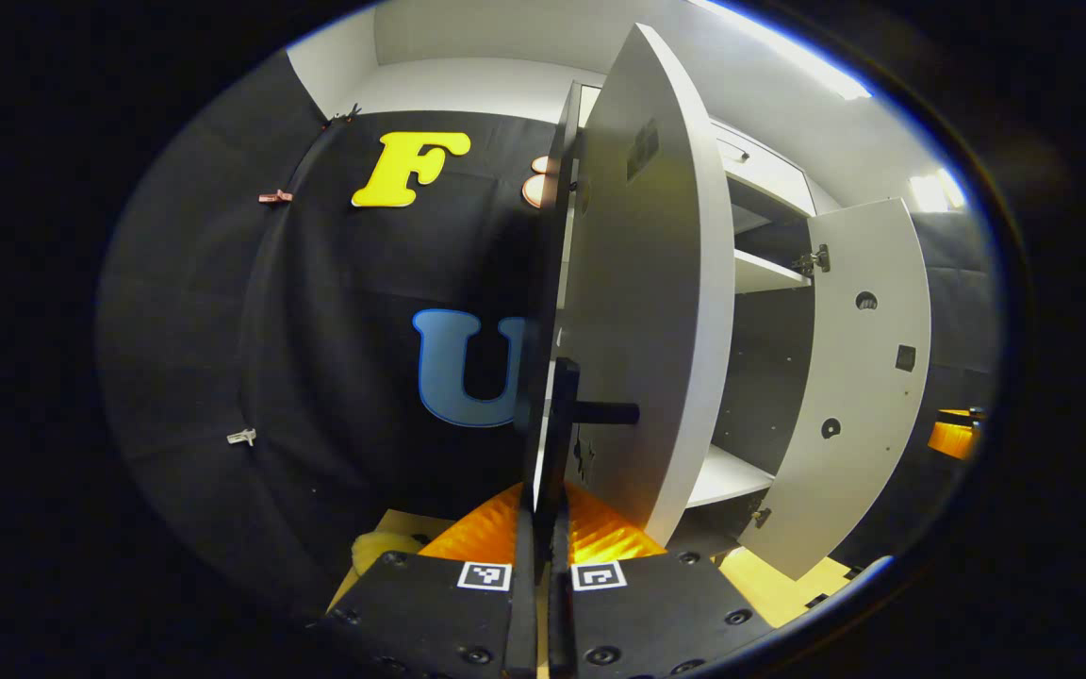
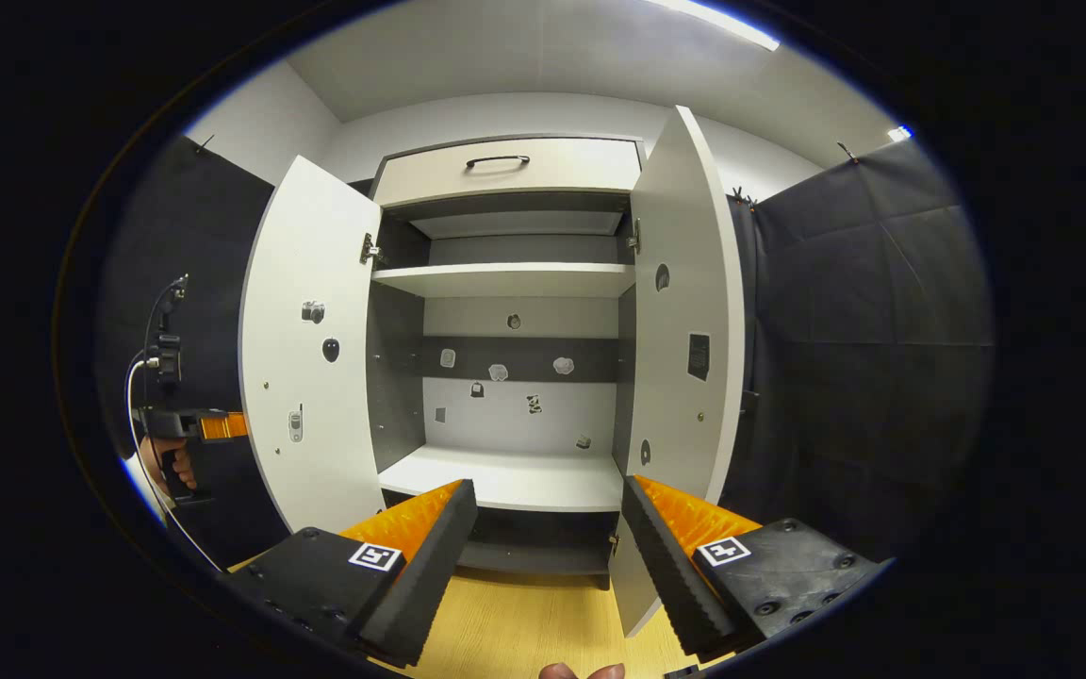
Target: Open the right door of the double-door shoe cabinet with the right hand, and open the left door with the left hand.
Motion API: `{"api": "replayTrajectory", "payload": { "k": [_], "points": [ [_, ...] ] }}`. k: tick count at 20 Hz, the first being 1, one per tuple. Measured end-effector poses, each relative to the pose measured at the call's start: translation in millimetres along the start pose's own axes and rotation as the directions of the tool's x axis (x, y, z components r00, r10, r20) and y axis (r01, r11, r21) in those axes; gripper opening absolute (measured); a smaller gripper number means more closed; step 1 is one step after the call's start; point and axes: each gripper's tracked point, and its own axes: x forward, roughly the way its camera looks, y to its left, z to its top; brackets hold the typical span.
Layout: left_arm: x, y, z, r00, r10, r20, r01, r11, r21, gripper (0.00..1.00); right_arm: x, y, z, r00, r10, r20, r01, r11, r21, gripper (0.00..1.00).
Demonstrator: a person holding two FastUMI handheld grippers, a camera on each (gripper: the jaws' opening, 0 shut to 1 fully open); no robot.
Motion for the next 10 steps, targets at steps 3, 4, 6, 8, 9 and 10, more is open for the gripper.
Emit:
{"api": "replayTrajectory", "payload": {
  "k": [3, 4, 6, 8, 9, 10],
  "points": [
    [-1, 2, -1, 1.0, 0.015, -0.006, -0.015, 1.0, 0.01, 0.07, 0, -2, -1, 1.0, -0.011, -0.004, 0.011, 1.0, 0.012, 0.98],
    [-1, 2, -1, 1.0, 0.024, -0.006, -0.024, 1.0, 0.015, 0.07, 0, -3, -2, 1.0, -0.013, -0.007, 0.013, 1.0, 0.02, 0.98],
    [-2, 3, -2, 0.999, 0.038, -0.008, -0.037, 0.999, 0.023, 0.1, 0, -9, -3, 1.0, -0.019, -0.011, 0.02, 0.999, 0.032, 0.98],
    [-2, 5, -3, 0.998, 0.058, -0.01, -0.058, 0.998, 0.022, 0.07, -1, -13, -3, 0.999, -0.031, -0.012, 0.032, 0.999, 0.03, 0.98],
    [-2, 5, -3, 0.998, 0.066, -0.013, -0.065, 0.998, 0.014, 0.07, -3, -14, -3, 0.999, -0.033, -0.011, 0.033, 0.999, 0.031, 0.98],
    [-2, 4, -3, 0.997, 0.071, -0.016, -0.071, 0.997, 0.005, 0.06, -5, -14, -2, 0.999, -0.032, -0.009, 0.033, 0.999, 0.034, 0.98]
  ]
}}
